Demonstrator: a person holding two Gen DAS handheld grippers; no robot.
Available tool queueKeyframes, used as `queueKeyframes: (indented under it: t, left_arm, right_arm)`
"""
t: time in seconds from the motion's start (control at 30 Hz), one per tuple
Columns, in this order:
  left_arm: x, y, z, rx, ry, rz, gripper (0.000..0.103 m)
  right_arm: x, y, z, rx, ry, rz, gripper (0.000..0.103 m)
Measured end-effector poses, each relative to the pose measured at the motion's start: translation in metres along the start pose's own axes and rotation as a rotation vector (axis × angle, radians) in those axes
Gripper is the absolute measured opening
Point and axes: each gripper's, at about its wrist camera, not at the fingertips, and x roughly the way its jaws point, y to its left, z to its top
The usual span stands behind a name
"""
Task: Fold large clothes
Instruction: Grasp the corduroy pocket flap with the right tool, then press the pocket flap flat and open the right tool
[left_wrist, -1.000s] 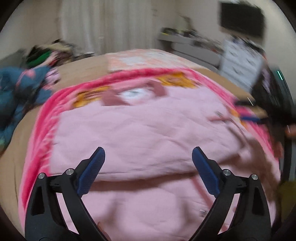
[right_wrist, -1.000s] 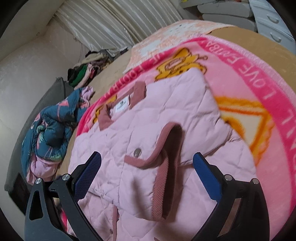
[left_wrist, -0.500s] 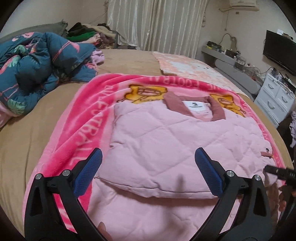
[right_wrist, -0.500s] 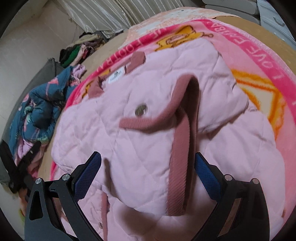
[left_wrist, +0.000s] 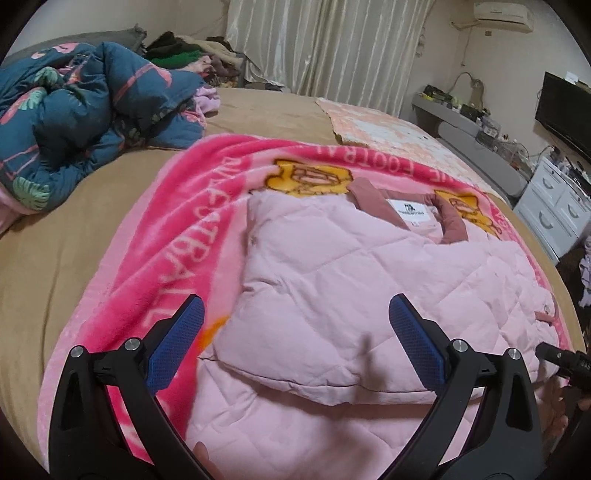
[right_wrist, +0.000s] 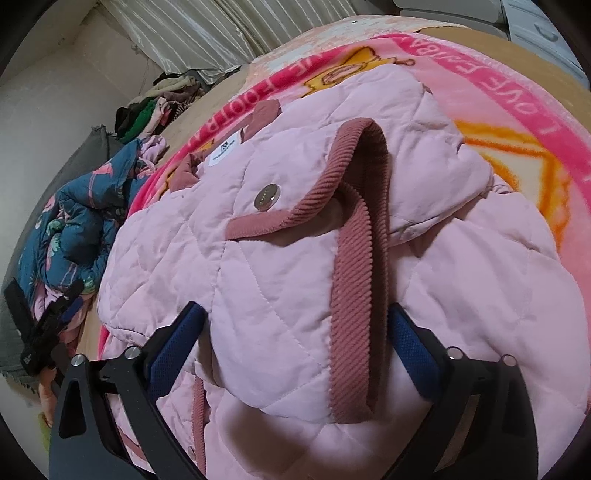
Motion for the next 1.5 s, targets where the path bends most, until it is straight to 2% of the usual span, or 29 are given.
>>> queueKeyframes:
  t: [0.03, 0.1, 0.13, 0.17, 0.2, 0.27, 0.33, 0.43, 0.63, 0.9, 1.1, 1.2, 1.33, 1.5]
  left_arm:
    - [0.002, -0.001, -0.001, 0.001, 0.004, -0.009, 0.089]
    - [0.004, -0.005, -0.002, 0.005, 0.012, -0.030, 0.077]
    - [0.005, -0.007, -0.003, 0.010, 0.014, -0.036, 0.072]
    - [0.005, -0.009, -0.003, 0.019, 0.014, -0.041, 0.063]
    - [0.005, -0.012, -0.003, 0.031, 0.013, -0.044, 0.054]
    - [0.006, -0.015, -0.004, 0.043, 0.016, -0.051, 0.043]
    - [0.007, -0.018, -0.005, 0.052, 0.021, -0.063, 0.039]
    - [0.007, -0.023, -0.006, 0.062, 0.020, -0.077, 0.038]
    - [0.012, -0.030, -0.008, 0.087, 0.024, -0.079, 0.038]
    - [0.023, -0.022, -0.005, 0.054, 0.027, -0.066, 0.038]
    - [0.036, -0.032, -0.011, 0.103, 0.066, -0.031, 0.039]
    - [0.040, -0.032, -0.014, 0.106, 0.077, -0.023, 0.039]
    - [0.040, -0.033, -0.015, 0.111, 0.083, -0.010, 0.039]
    - [0.037, -0.033, -0.013, 0.099, 0.089, -0.001, 0.040]
  right_arm:
    - [0.000, 0.002, 0.000, -0.006, 0.000, 0.000, 0.074]
    - [-0.002, 0.010, -0.001, -0.053, -0.015, 0.012, 0.055]
    - [-0.004, 0.015, -0.001, -0.075, -0.022, 0.018, 0.041]
    - [-0.007, 0.020, -0.001, -0.101, -0.035, 0.022, 0.032]
    - [-0.010, 0.027, -0.001, -0.142, -0.054, 0.011, 0.030]
    - [-0.019, 0.041, -0.001, -0.227, -0.101, -0.015, 0.026]
    - [-0.026, 0.053, 0.004, -0.292, -0.145, -0.021, 0.025]
    - [-0.042, 0.069, 0.021, -0.372, -0.225, -0.016, 0.023]
    - [-0.051, 0.071, 0.056, -0.412, -0.322, -0.022, 0.022]
    - [-0.025, 0.043, 0.068, -0.351, -0.257, -0.068, 0.022]
    - [-0.009, 0.030, 0.065, -0.306, -0.205, -0.097, 0.024]
    - [-0.006, 0.025, 0.064, -0.273, -0.197, -0.119, 0.031]
    - [-0.008, 0.014, 0.067, -0.233, -0.189, -0.164, 0.052]
    - [-0.027, 0.016, 0.068, -0.242, -0.284, -0.225, 0.068]
